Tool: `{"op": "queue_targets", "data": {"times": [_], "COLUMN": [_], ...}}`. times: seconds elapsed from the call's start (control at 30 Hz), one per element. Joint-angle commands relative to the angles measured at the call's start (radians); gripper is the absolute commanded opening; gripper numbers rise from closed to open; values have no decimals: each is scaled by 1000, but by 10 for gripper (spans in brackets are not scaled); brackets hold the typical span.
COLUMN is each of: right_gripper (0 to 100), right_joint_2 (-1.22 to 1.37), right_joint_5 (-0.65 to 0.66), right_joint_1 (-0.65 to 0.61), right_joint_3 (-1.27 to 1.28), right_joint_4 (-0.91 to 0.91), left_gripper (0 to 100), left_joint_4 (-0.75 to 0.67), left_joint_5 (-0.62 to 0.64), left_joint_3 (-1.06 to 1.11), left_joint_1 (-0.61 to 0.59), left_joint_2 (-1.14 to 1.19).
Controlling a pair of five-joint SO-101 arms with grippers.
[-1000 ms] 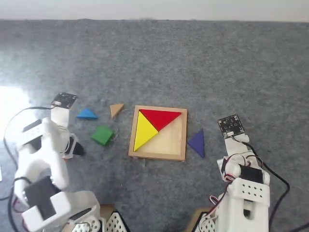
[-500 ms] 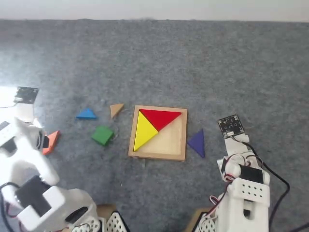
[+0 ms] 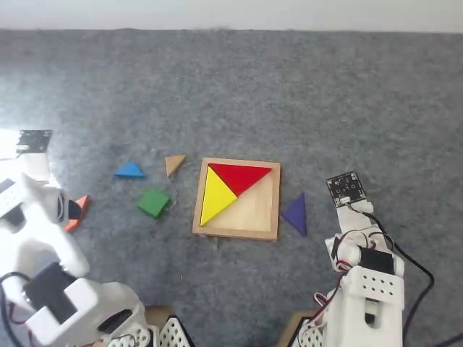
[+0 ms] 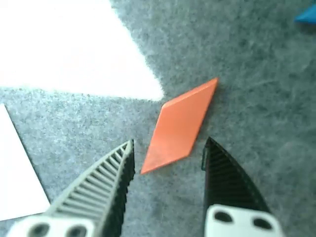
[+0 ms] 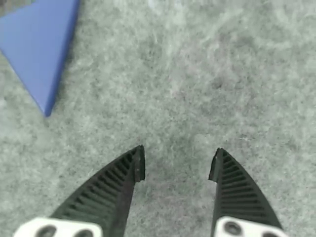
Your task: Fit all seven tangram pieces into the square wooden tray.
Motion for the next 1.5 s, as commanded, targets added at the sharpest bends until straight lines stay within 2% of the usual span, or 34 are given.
{"op": "queue_targets", "data": {"times": [0.0, 0.23, 0.5, 0.77, 0.83, 1.13, 1.27, 1.47], "right_gripper": [216, 216, 216, 216, 216, 216, 216, 216], "right_joint_2": [-1, -1, -1, -1, -1, -1, -1, -1], "right_joint_5": [6, 6, 6, 6, 6, 6, 6, 6], "right_joint_1": [-8, -8, -8, -8, -8, -8, -8, -8], "right_joint_3": [-5, -5, -5, -5, -5, -5, -5, -5], "right_joint_4": [-15, -13, -13, -13, -15, -15, -15, -15], "left_gripper": [217, 217, 209, 47, 14, 12, 12, 12], "left_joint_4": [0, -74, -83, -74, -37, 236, 313, 428], "left_joint_5": [26, 54, 49, -28, -28, -26, -12, 118], "left_joint_3": [-21, -16, -143, -176, -189, -348, -360, -358], "left_joint_1": [28, 28, 25, 29, 29, 104, 181, 345], "left_joint_2": [-5, 46, 276, 364, 364, 356, 269, 43]}}
